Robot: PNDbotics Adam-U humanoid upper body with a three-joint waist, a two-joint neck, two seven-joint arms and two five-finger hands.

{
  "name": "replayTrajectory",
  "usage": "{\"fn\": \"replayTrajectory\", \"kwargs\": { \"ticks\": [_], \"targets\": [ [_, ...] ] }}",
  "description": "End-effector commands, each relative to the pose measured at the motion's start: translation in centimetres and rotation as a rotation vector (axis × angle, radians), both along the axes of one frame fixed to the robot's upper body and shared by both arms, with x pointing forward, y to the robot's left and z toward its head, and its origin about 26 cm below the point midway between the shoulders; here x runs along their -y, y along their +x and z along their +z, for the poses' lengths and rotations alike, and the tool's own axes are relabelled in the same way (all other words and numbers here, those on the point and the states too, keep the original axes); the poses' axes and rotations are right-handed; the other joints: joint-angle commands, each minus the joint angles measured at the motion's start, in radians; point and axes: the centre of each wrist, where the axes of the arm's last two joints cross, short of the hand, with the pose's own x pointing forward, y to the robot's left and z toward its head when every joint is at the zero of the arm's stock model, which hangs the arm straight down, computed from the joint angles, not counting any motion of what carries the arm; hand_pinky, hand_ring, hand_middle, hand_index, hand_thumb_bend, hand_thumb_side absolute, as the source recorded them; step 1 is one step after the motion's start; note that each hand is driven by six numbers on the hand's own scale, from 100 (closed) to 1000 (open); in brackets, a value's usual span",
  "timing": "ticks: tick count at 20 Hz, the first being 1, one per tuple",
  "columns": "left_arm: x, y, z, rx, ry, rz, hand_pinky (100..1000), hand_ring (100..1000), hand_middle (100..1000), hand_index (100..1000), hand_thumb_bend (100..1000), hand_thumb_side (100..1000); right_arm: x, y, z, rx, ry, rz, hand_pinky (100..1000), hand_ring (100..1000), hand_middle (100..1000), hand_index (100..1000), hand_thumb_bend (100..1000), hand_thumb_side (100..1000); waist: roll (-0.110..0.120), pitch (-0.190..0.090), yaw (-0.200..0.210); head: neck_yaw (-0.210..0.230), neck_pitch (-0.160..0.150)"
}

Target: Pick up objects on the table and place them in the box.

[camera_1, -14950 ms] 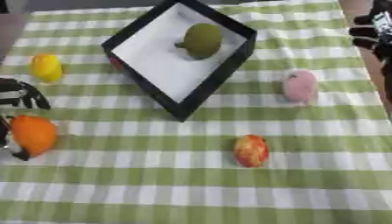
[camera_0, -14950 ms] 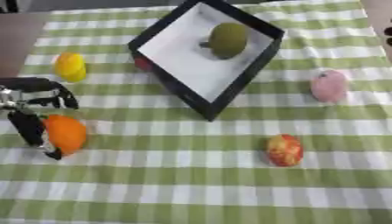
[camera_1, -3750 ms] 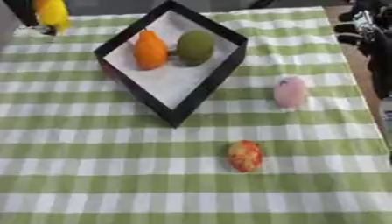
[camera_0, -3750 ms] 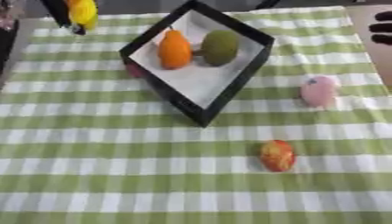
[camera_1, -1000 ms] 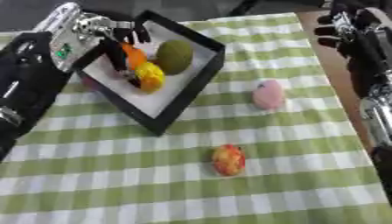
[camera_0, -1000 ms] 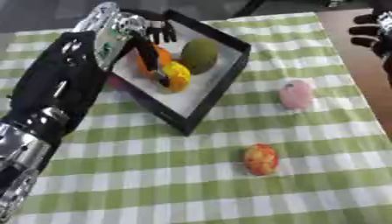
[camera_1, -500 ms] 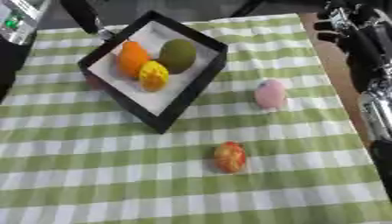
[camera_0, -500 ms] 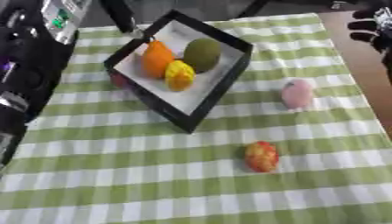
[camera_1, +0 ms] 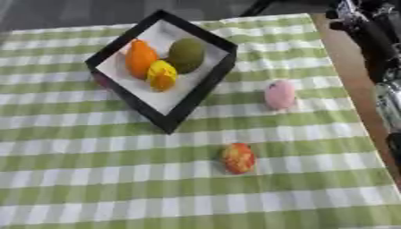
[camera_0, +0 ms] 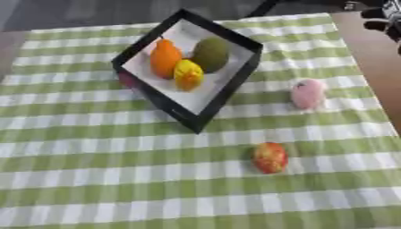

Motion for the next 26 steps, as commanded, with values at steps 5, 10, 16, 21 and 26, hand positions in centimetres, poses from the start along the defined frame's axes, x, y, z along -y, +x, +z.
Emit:
{"fn": "replayTrajectory", "kwargs": {
  "ticks": [5,10,16,21,26],
  "targets": [
    [-4.8,-4.6,0.5,0.182,-0.248,0.099,760,699,678,802,403,256,1.5,-0.8,4.3,0.064,-0.317,-0.031,829,798,759,904,100,325,-0.024,-0.009,0.012,0.001,-0.027],
    [-5.5,-6.9,-2.0,0.213,-0.375,0.149,757,693,669,794,389,296,2.4,-1.1,6.1,0.051,-0.548,-0.053,845,810,776,896,100,205,-0.031,-0.003,0.008,0.009,-0.033],
    [-5.0,-9.6,-5.1,0.236,-0.446,0.233,755,690,665,790,382,325,3.3,-1.9,8.0,0.022,-0.81,-0.059,857,823,791,895,100,189,-0.035,-0.004,-0.004,0.016,-0.036],
    [-4.3,-12.0,-7.4,0.26,-0.484,0.273,755,689,664,789,380,340,3.7,-2.8,8.5,-0.052,-0.947,-0.011,864,835,803,906,100,210,-0.036,-0.006,-0.008,0.021,-0.038],
    [-3.6,-13.2,-8.6,0.282,-0.525,0.297,755,688,664,788,371,346,3.3,-3.1,8.1,-0.113,-1.038,0.058,868,843,811,914,100,254,-0.038,-0.007,-0.008,0.024,-0.041]
  ]
}}
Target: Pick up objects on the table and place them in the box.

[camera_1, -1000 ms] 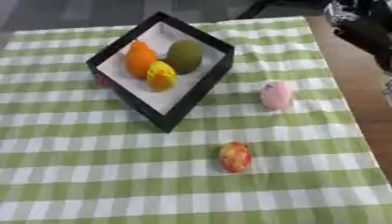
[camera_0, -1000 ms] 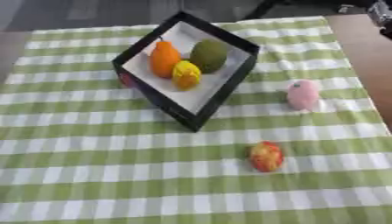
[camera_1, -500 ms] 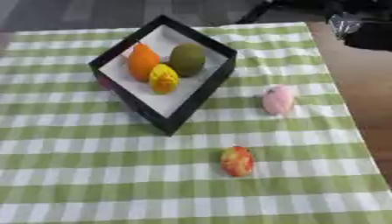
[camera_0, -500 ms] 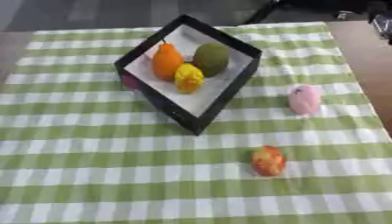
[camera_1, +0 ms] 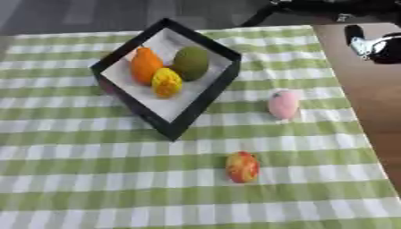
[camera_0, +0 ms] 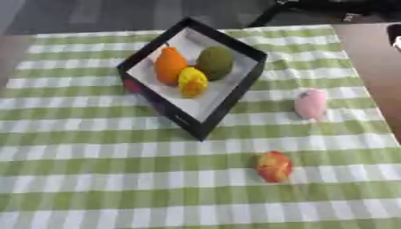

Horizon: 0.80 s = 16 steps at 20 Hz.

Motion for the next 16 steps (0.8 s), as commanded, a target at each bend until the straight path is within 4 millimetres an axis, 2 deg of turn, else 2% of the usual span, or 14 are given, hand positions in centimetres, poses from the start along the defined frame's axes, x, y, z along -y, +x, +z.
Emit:
{"fn": "replayTrajectory", "kwargs": {
  "ticks": [1,10,16],
  "targets": [
    [0.5,-0.6,0.7,0.057,-0.008,0.009,755,688,663,787,369,352,-0.2,-0.6,1.3,-0.013,-0.105,0.016,867,843,812,919,100,277,-0.016,-0.009,0.001,0.002,-0.014],
    [1.0,0.9,-1.6,0.087,-0.083,0.018,756,689,665,785,352,369,-1.3,-0.6,0.4,-0.123,-0.131,0.047,862,841,801,927,100,312,-0.019,-0.009,0.003,-0.002,-0.012],
    [1.9,1.9,-3.6,0.147,-0.151,0.047,754,686,660,784,354,379,-3.1,-0.7,0.1,-0.176,-0.134,0.081,861,840,793,920,100,342,-0.021,-0.009,0.008,-0.008,-0.002]
  ]
}}
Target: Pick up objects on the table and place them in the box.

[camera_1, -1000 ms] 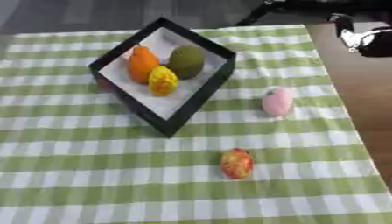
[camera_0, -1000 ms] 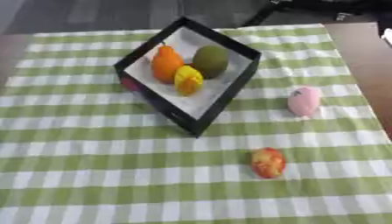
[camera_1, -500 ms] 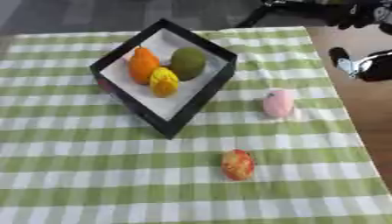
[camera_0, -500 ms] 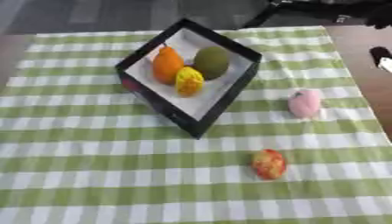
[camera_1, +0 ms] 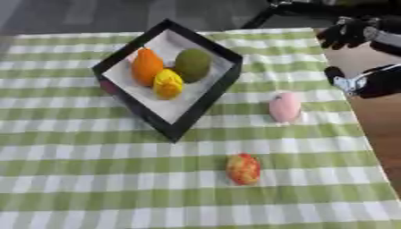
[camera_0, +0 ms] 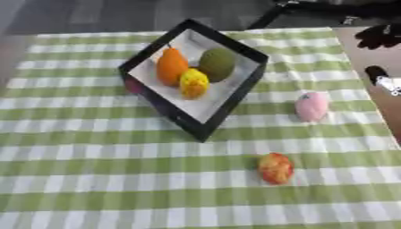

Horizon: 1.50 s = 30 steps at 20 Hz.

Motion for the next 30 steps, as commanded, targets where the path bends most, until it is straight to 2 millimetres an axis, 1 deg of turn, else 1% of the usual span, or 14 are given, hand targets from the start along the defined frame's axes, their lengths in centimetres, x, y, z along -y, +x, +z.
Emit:
{"fn": "replayTrajectory", "kwargs": {
  "ticks": [1,6,10,12,13,14,17,22,27,30],
  "targets": [
    [0.4,0.3,-0.3,0.062,-0.024,0.018,753,685,659,785,356,380,-0.9,-0.3,1.0,-0.001,-0.034,0.008,862,841,792,920,100,352,-0.014,-0.01,0.003,-0.006,0.005],
    [0.3,0.4,-1.2,0.089,-0.065,0.032,751,683,655,781,358,387,-2.1,0.3,0.5,-0.031,-0.066,0.002,869,842,787,917,100,372,-0.015,-0.009,0.008,-0.005,0.023],
    [0.3,0.3,-1.6,0.087,-0.084,0.034,751,683,653,780,352,391,-2.6,1.1,0.1,-0.032,-0.084,-0.034,875,854,794,918,168,412,-0.018,-0.008,0.01,-0.003,0.029],
    [0.3,0.3,-1.7,0.086,-0.088,0.035,751,683,652,779,351,391,-2.6,1.5,-0.3,-0.038,-0.092,-0.053,881,862,800,921,202,446,-0.018,-0.007,0.011,-0.003,0.029],
    [0.3,0.3,-1.7,0.086,-0.089,0.036,751,683,652,779,350,395,-2.6,1.7,-0.5,-0.042,-0.098,-0.059,885,866,803,923,222,484,-0.018,-0.007,0.012,-0.003,0.03],
    [0.3,0.3,-1.7,0.086,-0.091,0.036,751,683,652,779,351,395,-2.6,1.9,-0.7,-0.047,-0.104,-0.065,887,868,804,924,228,502,-0.018,-0.006,0.013,-0.003,0.031],
    [0.3,0.3,-1.8,0.086,-0.097,0.036,751,683,651,779,350,402,-2.6,2.4,-1.3,-0.062,-0.123,-0.075,892,873,808,928,209,575,-0.017,-0.004,0.013,-0.003,0.037],
    [0.3,0.2,-1.9,0.086,-0.107,0.037,751,682,649,778,339,407,-2.4,3.0,-2.2,-0.105,-0.145,-0.087,897,880,814,935,220,604,-0.014,0.003,0.013,-0.002,0.045],
    [0.2,0.2,-2.0,0.086,-0.116,0.041,750,682,648,777,333,410,-1.8,3.4,-2.7,-0.13,-0.153,-0.103,901,883,820,938,249,608,-0.01,0.01,0.013,-0.002,0.041],
    [0.3,0.2,-2.0,0.088,-0.12,0.036,755,686,652,780,311,416,-1.5,3.7,-3.0,-0.137,-0.163,-0.109,901,883,807,938,262,614,-0.008,0.015,0.014,-0.002,0.038]
  ]
}}
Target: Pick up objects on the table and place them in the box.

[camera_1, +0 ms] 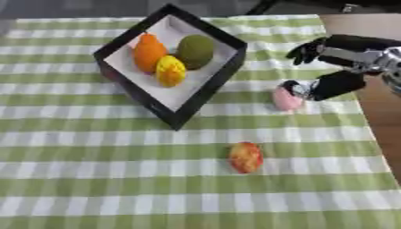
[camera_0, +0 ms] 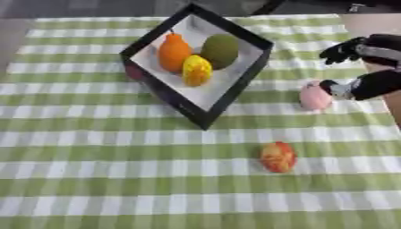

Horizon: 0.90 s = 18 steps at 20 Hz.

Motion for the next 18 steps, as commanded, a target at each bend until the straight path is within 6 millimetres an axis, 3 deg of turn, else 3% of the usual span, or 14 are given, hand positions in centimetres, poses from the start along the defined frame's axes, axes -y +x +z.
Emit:
{"fn": "replayTrajectory", "kwargs": {
  "ticks": [1,18],
  "targets": [
    [-0.2,-0.2,0.7,0.025,0.006,0.0,756,687,653,780,305,418,0.7,0.3,0.7,0.02,-0.029,-0.017,901,883,808,938,268,615,-0.002,0.003,0.001,0.002,-0.003],
    [-0.4,-0.3,0.5,0.031,-0.028,-0.013,781,692,654,772,273,435,2.9,2.5,-1.8,-0.051,-0.048,-0.081,899,848,804,936,345,572,0.011,0.037,0.014,0.002,-0.022]
  ]
}}
